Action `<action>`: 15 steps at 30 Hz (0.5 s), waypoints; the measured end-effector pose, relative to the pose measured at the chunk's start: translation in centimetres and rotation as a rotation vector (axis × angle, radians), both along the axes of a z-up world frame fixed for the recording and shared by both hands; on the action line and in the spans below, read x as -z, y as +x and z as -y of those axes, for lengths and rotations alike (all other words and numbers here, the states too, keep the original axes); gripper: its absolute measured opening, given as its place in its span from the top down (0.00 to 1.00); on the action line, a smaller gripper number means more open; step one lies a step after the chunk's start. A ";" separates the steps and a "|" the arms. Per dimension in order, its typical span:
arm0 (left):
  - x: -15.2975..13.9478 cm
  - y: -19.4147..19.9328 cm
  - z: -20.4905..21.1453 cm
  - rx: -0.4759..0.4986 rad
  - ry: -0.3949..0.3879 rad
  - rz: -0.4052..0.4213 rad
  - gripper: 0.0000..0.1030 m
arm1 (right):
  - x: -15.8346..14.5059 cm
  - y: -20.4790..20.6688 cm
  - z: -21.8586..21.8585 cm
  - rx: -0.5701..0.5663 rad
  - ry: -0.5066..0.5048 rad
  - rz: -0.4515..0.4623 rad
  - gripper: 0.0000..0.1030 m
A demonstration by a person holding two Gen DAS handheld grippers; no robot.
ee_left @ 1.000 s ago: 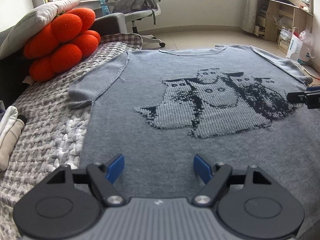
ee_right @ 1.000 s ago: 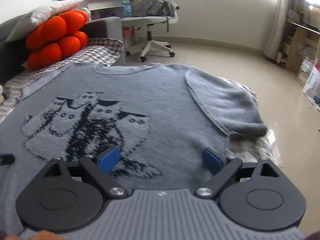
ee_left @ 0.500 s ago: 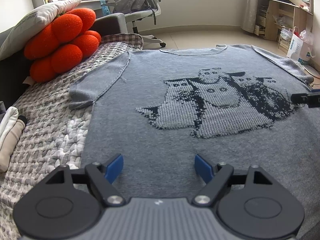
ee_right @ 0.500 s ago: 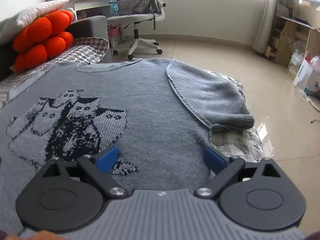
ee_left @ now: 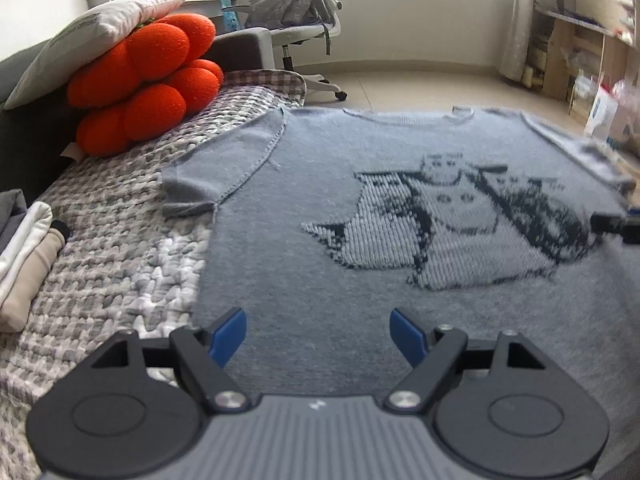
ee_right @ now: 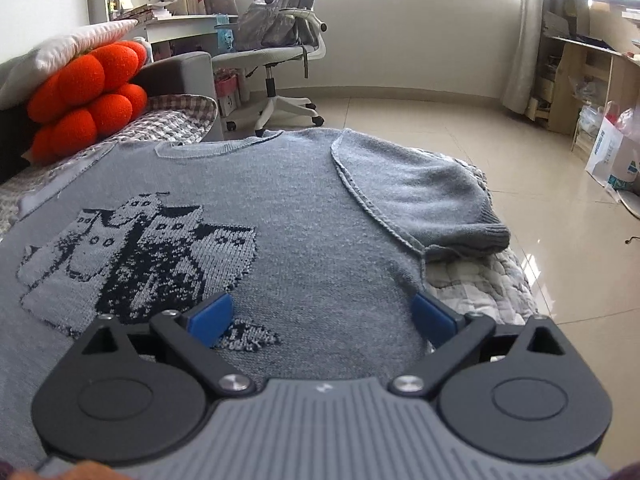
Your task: Fold clothes
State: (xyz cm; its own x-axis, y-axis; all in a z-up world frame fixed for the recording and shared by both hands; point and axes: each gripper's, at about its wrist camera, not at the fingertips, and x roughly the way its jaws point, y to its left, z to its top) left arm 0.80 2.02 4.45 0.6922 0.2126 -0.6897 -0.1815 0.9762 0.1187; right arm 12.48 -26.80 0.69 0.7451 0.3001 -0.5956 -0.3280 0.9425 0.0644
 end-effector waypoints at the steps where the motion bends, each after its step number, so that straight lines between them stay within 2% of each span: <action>1: -0.5 0.0 -0.3 -0.001 -0.006 0.008 0.22 | 0.0 -0.1 -0.2 0.001 -0.006 0.004 0.04; 7: -3.2 0.3 -1.8 -0.006 -0.044 0.054 0.19 | 0.1 -0.1 -0.1 0.001 0.002 0.006 0.04; 9: -3.5 0.8 -2.2 0.002 -0.020 0.072 0.17 | 0.1 -0.1 -0.1 0.001 0.002 0.006 0.04; 11: -3.2 1.6 -2.9 -0.005 -0.011 0.078 0.17 | 0.1 -0.1 -0.2 -0.001 -0.002 0.005 0.04; 15: -0.9 2.8 -5.0 -0.024 -0.096 0.065 0.17 | 0.1 -0.1 -0.3 -0.001 -0.010 0.001 0.04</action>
